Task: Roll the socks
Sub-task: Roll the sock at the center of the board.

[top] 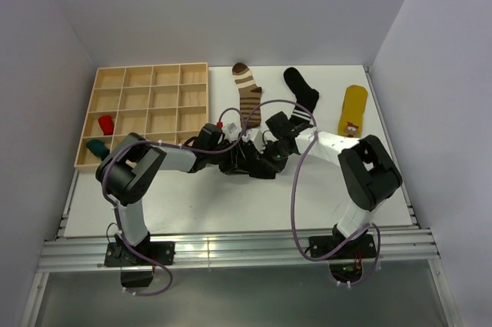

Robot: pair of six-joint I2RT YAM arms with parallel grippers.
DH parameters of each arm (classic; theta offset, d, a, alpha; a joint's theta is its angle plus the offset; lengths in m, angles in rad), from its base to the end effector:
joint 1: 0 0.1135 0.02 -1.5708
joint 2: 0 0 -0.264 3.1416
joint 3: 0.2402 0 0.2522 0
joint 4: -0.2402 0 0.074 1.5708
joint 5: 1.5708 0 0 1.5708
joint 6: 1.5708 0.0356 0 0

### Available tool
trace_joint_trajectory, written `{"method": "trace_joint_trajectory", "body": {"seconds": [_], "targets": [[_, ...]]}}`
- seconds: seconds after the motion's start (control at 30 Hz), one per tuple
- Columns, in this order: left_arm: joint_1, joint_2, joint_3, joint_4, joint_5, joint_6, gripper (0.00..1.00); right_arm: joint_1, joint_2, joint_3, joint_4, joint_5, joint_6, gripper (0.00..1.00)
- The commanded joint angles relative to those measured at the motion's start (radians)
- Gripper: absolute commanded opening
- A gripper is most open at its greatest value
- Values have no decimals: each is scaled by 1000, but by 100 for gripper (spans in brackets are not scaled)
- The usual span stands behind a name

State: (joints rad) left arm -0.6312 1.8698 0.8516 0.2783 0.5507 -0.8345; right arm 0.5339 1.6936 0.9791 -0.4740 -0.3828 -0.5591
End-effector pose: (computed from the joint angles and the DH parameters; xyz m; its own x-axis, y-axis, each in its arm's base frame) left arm 0.2752 -0.2242 0.1184 -0.9693 -0.0736 -0.2345 0.1439 0.6036 -0.7842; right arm 0.2658 0.1726 0.1610 -0.3631 -0.7862 -0.5001 -0.9255 0.3664 0.0959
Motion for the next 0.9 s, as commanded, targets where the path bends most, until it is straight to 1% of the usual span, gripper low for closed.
{"method": "trace_joint_trajectory", "body": {"seconds": [0.0, 0.13, 0.23, 0.37, 0.47, 0.5, 0.53, 0.63, 0.67, 0.7, 0.87], "targets": [[-1, -49, -34, 65, -83, 20, 36, -3, 69, 21, -90, 50, -7, 19], [-2, -83, -71, 134, -115, 29, 36, -3, 100, 55, -136, 48, -5, 19], [-5, -136, -131, 188, -161, 25, 37, -3, 123, 76, -158, 51, -2, 19], [-9, -221, -242, 312, -239, 11, 39, -3, 156, 107, -190, 45, -4, 19], [-41, -287, -256, 290, -333, 80, 38, 0, 184, 131, -222, 45, -1, 20], [-57, -303, -255, 282, -401, 139, 39, -2, 193, 153, -236, 41, -1, 19], [-102, -337, -253, 276, -438, 167, 39, 0, 210, 164, -256, 41, 4, 19], [-185, -374, -252, 295, -537, 261, 41, -2, 233, 188, -285, 39, 8, 19], [-200, -376, -246, 289, -546, 282, 41, -2, 239, 197, -288, 41, 10, 19], [-231, -371, -238, 286, -593, 328, 41, -2, 245, 202, -294, 35, 10, 19], [-323, -334, -186, 299, -666, 493, 46, -3, 291, 230, -330, 15, 10, 19]]}}
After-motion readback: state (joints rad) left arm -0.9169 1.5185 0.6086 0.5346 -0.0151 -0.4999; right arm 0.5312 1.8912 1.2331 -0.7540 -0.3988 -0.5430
